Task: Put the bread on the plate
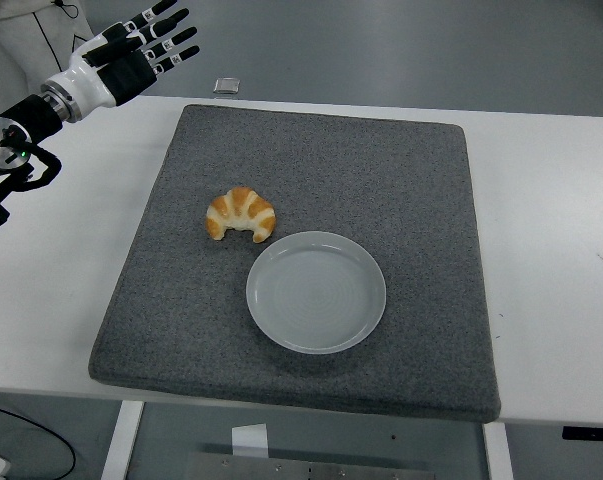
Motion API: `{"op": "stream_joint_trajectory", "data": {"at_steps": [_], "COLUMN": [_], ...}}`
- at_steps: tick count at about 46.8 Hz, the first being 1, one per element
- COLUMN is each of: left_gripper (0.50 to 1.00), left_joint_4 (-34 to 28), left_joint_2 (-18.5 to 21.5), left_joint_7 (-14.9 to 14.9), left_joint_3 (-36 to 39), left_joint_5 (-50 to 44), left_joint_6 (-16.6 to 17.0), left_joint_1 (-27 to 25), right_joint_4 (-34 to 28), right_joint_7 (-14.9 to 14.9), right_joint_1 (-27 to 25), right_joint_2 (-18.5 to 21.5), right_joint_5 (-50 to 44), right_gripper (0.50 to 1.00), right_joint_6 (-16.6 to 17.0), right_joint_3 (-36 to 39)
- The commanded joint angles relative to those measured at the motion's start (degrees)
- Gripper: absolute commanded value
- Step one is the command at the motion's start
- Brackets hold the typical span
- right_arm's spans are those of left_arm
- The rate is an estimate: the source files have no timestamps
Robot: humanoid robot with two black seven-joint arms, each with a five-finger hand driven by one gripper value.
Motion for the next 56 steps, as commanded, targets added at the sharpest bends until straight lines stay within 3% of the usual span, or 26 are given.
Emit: {"op": "stream_joint_trajectory", "data": {"at_steps": [1, 11, 24, 28, 35, 42, 50, 56], "left_gripper": [0.999, 0.999, 0.994, 0.99, 0.977, 0.962, 0.958, 0.962], "left_joint_4": [-0.6, -1.6, -10.1, -12.4, -17.8, -21.3, -24.8, -27.1], "left_joint_2": [0.2, 0.6, 7.0, 9.0, 11.7, 13.6, 16.4, 18.4], "left_joint_7": [-0.1, -0.1, -0.9, -1.2, -4.5, -4.9, -5.2, -5.3], "left_joint_3": [0.1, 0.1, 0.4, 1.4, 1.6, 1.7, 3.5, 8.7], "left_joint_5": [0.1, 4.6, 13.8, 19.0, 31.0, 39.3, 48.9, 53.3], "left_joint_6": [0.3, 2.5, 4.1, 4.2, 4.4, 5.0, 5.1, 5.1], "left_joint_1": [-0.4, -1.0, -3.0, -4.0, -4.5, -4.8, -7.7, -12.8], "right_joint_4": [0.0, 0.0, 0.0, 0.0, 0.0, 0.0, 0.0, 0.0], "right_joint_7": [0.0, 0.0, 0.0, 0.0, 0.0, 0.0, 0.0, 0.0], "right_joint_1": [0.0, 0.0, 0.0, 0.0, 0.0, 0.0, 0.0, 0.0], "right_joint_2": [0.0, 0.0, 0.0, 0.0, 0.0, 0.0, 0.0, 0.0], "right_joint_5": [0.0, 0.0, 0.0, 0.0, 0.0, 0.0, 0.0, 0.0], "right_gripper": [0.932, 0.932, 0.932, 0.932, 0.932, 0.932, 0.932, 0.932], "right_joint_6": [0.0, 0.0, 0.0, 0.0, 0.0, 0.0, 0.0, 0.0], "right_joint_3": [0.0, 0.0, 0.0, 0.0, 0.0, 0.0, 0.0, 0.0]}}
